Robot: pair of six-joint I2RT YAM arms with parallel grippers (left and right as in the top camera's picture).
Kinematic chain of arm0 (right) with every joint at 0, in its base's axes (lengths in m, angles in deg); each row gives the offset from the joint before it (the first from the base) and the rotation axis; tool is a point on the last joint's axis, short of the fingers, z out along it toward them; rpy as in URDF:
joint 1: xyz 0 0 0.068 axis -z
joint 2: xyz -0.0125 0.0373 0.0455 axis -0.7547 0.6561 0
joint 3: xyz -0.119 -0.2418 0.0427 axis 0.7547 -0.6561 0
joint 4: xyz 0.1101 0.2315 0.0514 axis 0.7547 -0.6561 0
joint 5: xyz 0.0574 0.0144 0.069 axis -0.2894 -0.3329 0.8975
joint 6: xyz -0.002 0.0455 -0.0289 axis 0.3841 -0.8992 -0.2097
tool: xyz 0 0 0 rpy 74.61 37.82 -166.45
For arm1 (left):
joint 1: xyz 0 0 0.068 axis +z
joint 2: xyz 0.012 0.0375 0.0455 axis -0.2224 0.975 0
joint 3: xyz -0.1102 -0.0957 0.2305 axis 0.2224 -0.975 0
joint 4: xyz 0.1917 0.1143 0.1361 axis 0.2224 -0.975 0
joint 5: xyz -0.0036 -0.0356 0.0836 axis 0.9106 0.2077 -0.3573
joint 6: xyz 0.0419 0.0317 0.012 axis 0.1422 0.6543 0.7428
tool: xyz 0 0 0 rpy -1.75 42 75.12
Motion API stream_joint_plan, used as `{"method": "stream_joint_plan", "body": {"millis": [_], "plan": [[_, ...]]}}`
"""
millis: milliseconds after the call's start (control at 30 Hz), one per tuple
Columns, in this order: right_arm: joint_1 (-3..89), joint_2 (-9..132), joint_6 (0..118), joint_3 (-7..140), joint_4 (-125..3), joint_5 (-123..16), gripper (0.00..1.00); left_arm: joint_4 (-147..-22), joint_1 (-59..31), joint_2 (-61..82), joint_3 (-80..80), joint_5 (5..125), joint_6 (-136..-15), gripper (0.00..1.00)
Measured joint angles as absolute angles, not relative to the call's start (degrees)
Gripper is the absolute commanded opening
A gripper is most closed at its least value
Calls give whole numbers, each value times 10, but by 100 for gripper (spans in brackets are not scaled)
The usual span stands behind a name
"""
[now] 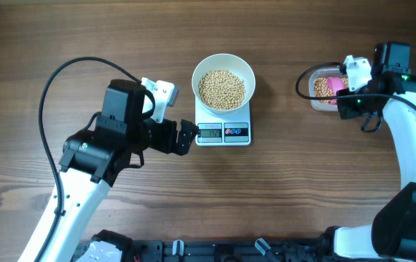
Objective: Scoop item into bowl and weigh 150g on scale
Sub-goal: 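Dip the pink scoop into the tub and scoop a small amount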
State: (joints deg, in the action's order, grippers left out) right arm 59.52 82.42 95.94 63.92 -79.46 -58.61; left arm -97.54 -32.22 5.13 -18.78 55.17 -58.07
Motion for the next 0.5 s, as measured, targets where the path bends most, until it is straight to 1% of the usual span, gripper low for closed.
{"method": "stream_joint_plan", "body": {"millis": [167,500], "plan": [[595,824,954,639,-795,-576,4,-976,-322,51,-188,552,-581,100],[629,824,950,639,-796,-472,4,-975,-322,51,-188,552,-581,100]]}}
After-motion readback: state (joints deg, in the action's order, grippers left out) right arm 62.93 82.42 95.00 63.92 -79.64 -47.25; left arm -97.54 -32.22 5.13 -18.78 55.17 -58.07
